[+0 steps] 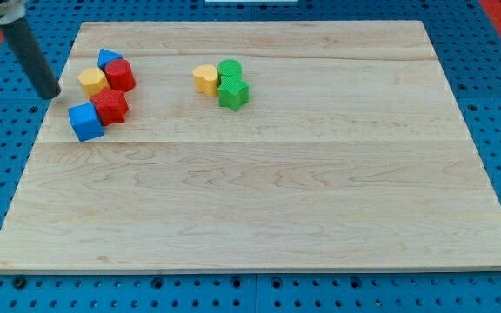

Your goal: Place the yellow hexagon to the left of the green star

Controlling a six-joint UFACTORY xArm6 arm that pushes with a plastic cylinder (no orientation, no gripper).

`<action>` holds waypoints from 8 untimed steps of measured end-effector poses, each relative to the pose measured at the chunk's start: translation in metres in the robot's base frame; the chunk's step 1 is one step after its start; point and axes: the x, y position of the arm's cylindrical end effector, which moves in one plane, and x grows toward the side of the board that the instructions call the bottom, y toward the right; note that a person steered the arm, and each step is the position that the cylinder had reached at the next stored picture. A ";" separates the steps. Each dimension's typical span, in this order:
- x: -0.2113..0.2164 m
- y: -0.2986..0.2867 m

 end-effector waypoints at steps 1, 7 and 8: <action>-0.014 0.009; 0.021 0.102; 0.009 0.143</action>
